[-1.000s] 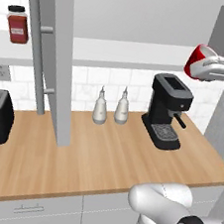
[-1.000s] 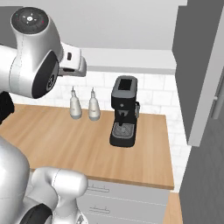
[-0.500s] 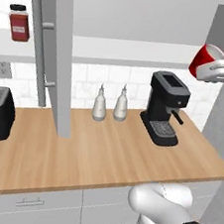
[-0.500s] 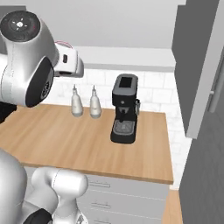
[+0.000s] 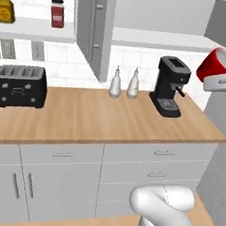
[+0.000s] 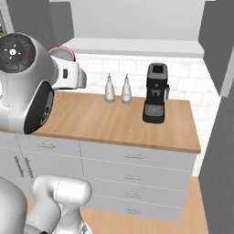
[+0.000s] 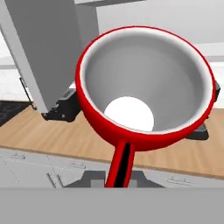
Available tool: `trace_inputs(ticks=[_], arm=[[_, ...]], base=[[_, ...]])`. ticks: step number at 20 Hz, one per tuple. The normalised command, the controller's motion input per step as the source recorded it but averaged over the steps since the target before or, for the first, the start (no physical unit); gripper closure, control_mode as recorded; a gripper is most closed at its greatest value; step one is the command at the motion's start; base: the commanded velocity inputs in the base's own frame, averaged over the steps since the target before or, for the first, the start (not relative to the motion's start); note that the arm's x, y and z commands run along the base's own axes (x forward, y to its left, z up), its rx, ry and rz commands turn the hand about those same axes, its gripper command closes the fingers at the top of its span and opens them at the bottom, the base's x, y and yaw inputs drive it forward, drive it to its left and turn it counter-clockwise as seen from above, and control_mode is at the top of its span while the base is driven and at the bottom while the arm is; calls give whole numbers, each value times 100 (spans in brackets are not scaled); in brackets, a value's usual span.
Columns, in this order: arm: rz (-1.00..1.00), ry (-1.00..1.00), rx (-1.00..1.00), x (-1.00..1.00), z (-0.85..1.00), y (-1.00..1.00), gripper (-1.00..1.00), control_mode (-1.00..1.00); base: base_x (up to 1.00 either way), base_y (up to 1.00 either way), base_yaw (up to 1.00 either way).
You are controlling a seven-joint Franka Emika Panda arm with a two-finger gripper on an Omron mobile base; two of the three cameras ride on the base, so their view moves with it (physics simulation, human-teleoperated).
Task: Gather all objects into one cabinet and sort the glasses and bowls to opposite sides.
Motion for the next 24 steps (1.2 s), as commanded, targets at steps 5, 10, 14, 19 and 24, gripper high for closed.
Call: trace_inputs(ticks=[5,10,14,19,24], arm=[[0,0,0,0,0,0,100,100],[0,0,0,0,0,0,100,100],[0,0,0,0,0,0,100,100],[0,0,0,0,0,0,100,100],[0,0,0,0,0,0,100,100]], base=[[-55,80,11],[-22,98,6],[-16,100,4],[-2,100,1],[0,100,0]])
